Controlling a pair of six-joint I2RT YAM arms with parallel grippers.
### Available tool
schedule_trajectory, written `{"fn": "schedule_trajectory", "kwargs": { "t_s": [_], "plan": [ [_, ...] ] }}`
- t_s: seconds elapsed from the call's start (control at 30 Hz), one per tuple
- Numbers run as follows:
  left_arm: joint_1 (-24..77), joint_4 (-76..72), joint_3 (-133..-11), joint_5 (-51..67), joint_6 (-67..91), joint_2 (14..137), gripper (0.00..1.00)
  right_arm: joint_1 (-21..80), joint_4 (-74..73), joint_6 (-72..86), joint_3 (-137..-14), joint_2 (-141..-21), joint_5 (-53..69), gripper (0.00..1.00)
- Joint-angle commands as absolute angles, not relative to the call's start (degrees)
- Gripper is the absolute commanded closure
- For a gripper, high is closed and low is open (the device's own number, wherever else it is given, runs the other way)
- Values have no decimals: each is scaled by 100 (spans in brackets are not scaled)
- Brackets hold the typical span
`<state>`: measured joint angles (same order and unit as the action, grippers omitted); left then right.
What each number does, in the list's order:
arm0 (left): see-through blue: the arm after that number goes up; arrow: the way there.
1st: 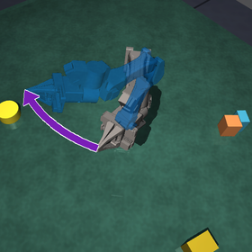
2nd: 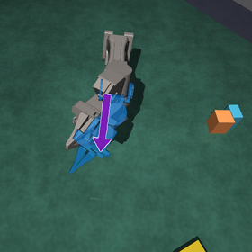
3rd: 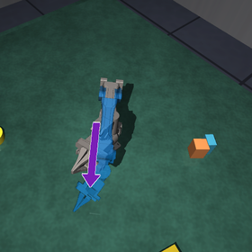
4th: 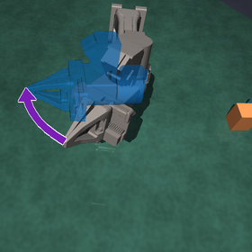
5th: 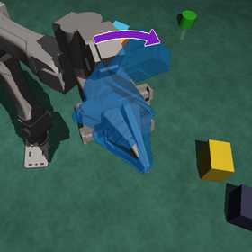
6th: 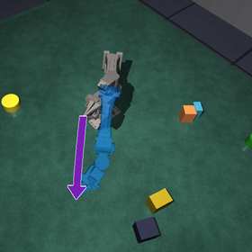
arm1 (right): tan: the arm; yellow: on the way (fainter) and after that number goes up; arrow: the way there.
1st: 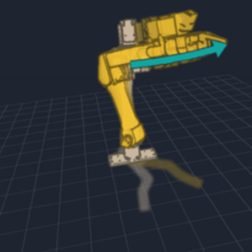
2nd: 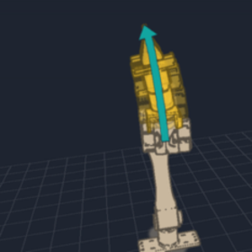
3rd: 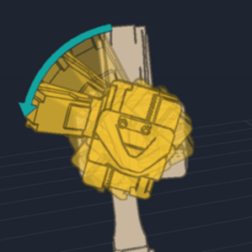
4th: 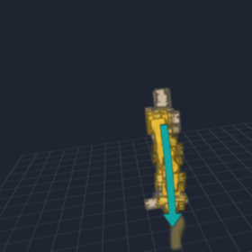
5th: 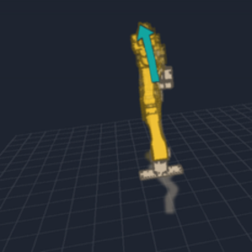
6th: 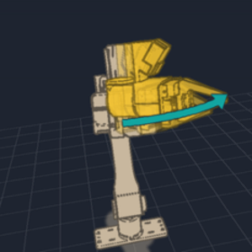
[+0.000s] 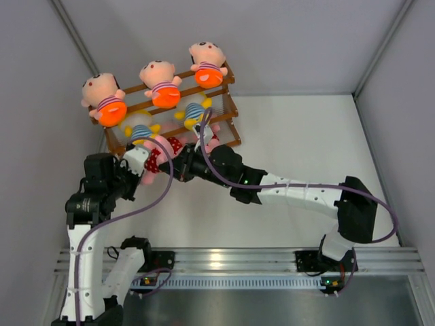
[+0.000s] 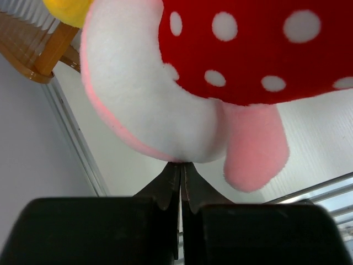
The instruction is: Place and organize the stuffed toys onto the shelf
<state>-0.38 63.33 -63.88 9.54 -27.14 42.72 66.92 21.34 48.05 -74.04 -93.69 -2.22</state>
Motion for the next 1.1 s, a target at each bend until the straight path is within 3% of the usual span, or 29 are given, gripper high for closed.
{"fn": "schedule_trajectory", "kwargs": {
  "t_s": [0.0, 0.03, 0.07, 0.17, 0.33, 0.47, 0.63, 0.83, 0.97, 1.07],
  "plan": [
    [-35, 6038, -6258, 1195, -2944, 3982, 100, 6592, 2259, 4667, -7234, -9018, 570, 94],
    [-35, 6038, -6258, 1239, -3057, 3929, 100, 6557, 2137, 4545, -7172, -8974, 745, 89],
    [-35, 6038, -6267, 1378, -3085, 3850, 100, 6470, 1892, 4474, -7146, -8904, 817, 68],
    [-35, 6099, -6275, 1616, -3076, 3841, 100, 6181, 1156, 4088, -7093, -8606, 1098, 34],
    [-35, 6503, -6065, 2170, -3681, 3788, 100, 5600, 99, 2701, -7031, -7832, 931, 17],
    [-35, 6942, -5871, 2688, -4481, 3875, 100, 5134, -1044, 1339, -7566, -7541, 1536, 1],
    [-35, 7593, -5818, 3611, -5677, 3964, 100, 4834, -2073, 668, -8339, -7848, 2028, 1],
    [-35, 7594, -5810, 3288, -5485, 4166, 100, 4781, -1732, 501, -8078, -8191, 2864, 2],
    [-35, 7480, -5695, 2351, -5134, 3938, 100, 4807, -1459, 264, -8068, -8935, 2945, 10],
    [-35, 7216, -5713, 1085, -3730, 3955, 100, 4877, -1547, 53, -8559, -9699, 3006, 17]
  ]
}}
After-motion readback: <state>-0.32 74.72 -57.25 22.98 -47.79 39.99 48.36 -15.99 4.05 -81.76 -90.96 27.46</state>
